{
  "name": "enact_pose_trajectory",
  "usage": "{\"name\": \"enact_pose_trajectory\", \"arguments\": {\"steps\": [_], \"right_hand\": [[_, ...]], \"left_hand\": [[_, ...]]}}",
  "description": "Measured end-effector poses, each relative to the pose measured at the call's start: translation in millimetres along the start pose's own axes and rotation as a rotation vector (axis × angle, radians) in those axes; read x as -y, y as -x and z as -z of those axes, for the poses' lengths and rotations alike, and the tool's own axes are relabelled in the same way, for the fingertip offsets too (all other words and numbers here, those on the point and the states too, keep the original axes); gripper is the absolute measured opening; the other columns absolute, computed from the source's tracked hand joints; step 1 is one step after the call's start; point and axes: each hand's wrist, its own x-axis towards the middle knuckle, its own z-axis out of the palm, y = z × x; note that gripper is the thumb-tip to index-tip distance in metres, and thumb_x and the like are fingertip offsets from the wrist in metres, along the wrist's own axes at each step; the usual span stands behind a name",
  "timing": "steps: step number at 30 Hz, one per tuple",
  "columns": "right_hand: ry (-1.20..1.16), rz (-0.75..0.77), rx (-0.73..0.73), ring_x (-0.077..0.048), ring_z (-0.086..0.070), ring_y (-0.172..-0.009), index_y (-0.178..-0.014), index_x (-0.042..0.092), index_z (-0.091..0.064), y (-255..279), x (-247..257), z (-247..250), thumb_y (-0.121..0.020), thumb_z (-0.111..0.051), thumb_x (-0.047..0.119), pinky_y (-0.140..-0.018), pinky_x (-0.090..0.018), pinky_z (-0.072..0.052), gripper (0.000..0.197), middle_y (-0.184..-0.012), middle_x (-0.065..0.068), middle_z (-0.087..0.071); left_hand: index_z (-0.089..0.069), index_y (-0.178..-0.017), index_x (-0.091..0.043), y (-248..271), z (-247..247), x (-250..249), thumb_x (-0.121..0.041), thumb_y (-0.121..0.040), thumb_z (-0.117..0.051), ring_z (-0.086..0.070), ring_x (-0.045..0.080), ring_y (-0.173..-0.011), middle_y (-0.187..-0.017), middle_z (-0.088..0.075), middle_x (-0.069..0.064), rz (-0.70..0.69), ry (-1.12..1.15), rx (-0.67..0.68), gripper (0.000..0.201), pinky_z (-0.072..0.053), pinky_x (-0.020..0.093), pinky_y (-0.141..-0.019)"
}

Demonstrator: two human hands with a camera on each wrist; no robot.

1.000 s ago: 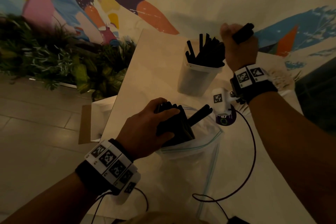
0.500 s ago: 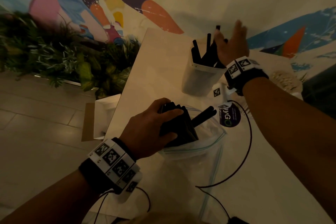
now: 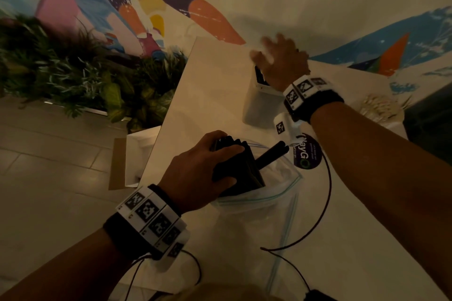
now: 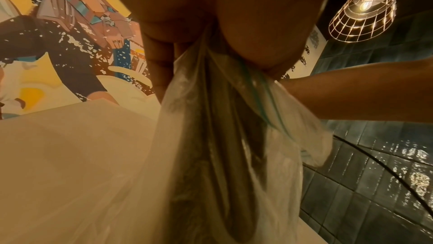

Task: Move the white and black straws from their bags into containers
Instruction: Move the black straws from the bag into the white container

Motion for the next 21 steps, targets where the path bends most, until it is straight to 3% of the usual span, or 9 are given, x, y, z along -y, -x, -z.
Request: {"name": "enact_pose_trajectory", "arguments": {"steps": [3,6,8,10,12,14,15,17,21], "right_hand": [[0.189,0.037,0.120,-0.036,-0.025,-0.135,-0.129,0.031,-0.044,13,7,-5,-0.087,-0.014,0.060,-0.107,-0.063,-0.018,0.059,-0.143,-0.007,-0.036],[0.013,-0.005,-0.123,-0.033,-0.024,-0.138,-0.137,0.026,-0.039,23,11,13,-0.092,-0.019,0.062,-0.110,-0.060,-0.018,0.062,-0.147,-0.007,-0.035],[-0.288,0.040,-0.354,-0.026,-0.038,-0.133,-0.134,0.019,-0.048,39,8,35,-0.092,-0.032,0.059,-0.109,-0.049,-0.030,0.061,-0.141,-0.006,-0.047],[-0.571,0.016,-0.441,-0.011,-0.055,-0.114,-0.124,0.015,-0.059,68,2,59,-0.089,-0.049,0.046,-0.100,-0.028,-0.043,0.047,-0.125,-0.002,-0.061],[-0.713,-0.090,-0.402,-0.002,-0.061,-0.089,-0.109,0.020,-0.065,104,-7,68,-0.085,-0.056,0.034,-0.084,-0.020,-0.050,0.030,-0.103,0.006,-0.068],[-0.890,-0.215,-0.386,-0.010,-0.065,-0.078,-0.096,0.029,-0.065,140,-16,61,-0.083,-0.062,0.022,-0.075,-0.032,-0.057,0.015,-0.088,0.007,-0.068],[-1.000,-0.277,-0.355,-0.012,-0.066,-0.074,-0.093,0.028,-0.064,157,-17,54,-0.082,-0.063,0.011,-0.069,-0.034,-0.058,0.020,-0.085,0.006,-0.068],[-1.151,-0.354,-0.232,-0.010,-0.065,-0.070,-0.096,0.021,-0.062,189,-13,37,-0.079,-0.058,-0.010,-0.063,-0.028,-0.056,0.035,-0.087,0.000,-0.066],[-1.184,-0.336,0.109,-0.014,-0.065,-0.089,-0.110,0.019,-0.057,225,2,12,-0.078,-0.052,-0.022,-0.076,-0.028,-0.057,0.052,-0.105,-0.005,-0.064]], "left_hand": [[-0.040,-0.135,-0.043,0,0,-2,-0.044,-0.079,-0.068,-0.055,0.021,-0.111,-0.146,-0.028,-0.008,-0.009,-0.013,-0.003,0.063,-0.054,0.033,-0.080],[-0.041,-0.135,-0.042,1,-1,-3,-0.044,-0.078,-0.069,-0.056,0.021,-0.110,-0.146,-0.029,-0.007,-0.021,-0.022,-0.015,0.063,-0.054,0.033,-0.079],[-0.042,-0.135,-0.042,0,-2,-2,-0.043,-0.078,-0.069,-0.056,0.021,-0.110,-0.146,-0.029,-0.007,-0.022,-0.024,-0.019,0.063,-0.054,0.033,-0.079],[-0.042,-0.135,-0.041,0,-3,-2,-0.042,-0.078,-0.070,-0.056,0.022,-0.111,-0.146,-0.031,-0.006,-0.031,-0.018,-0.031,0.064,-0.055,0.034,-0.078],[-0.042,-0.135,-0.039,0,-4,-1,-0.042,-0.077,-0.071,-0.056,0.024,-0.110,-0.145,-0.033,-0.004,-0.047,-0.026,-0.047,0.065,-0.055,0.036,-0.076],[-0.037,-0.136,-0.041,1,-6,-1,-0.045,-0.077,-0.069,-0.056,0.025,-0.109,-0.145,-0.032,-0.005,-0.045,-0.024,-0.054,0.068,-0.056,0.037,-0.075],[-0.034,-0.137,-0.041,1,-7,-1,-0.047,-0.076,-0.066,-0.056,0.024,-0.108,-0.144,-0.032,-0.006,-0.042,-0.014,-0.062,0.069,-0.055,0.037,-0.076],[-0.031,-0.139,-0.039,2,-7,-2,-0.049,-0.075,-0.063,-0.057,0.024,-0.106,-0.142,-0.033,-0.007,-0.037,0.008,-0.080,0.072,-0.055,0.036,-0.076],[-0.029,-0.142,-0.033,1,-9,-5,-0.044,-0.075,-0.071,-0.054,0.021,-0.110,-0.141,-0.035,-0.008,-0.028,0.041,-0.081,0.079,-0.052,0.036,-0.080]]}}
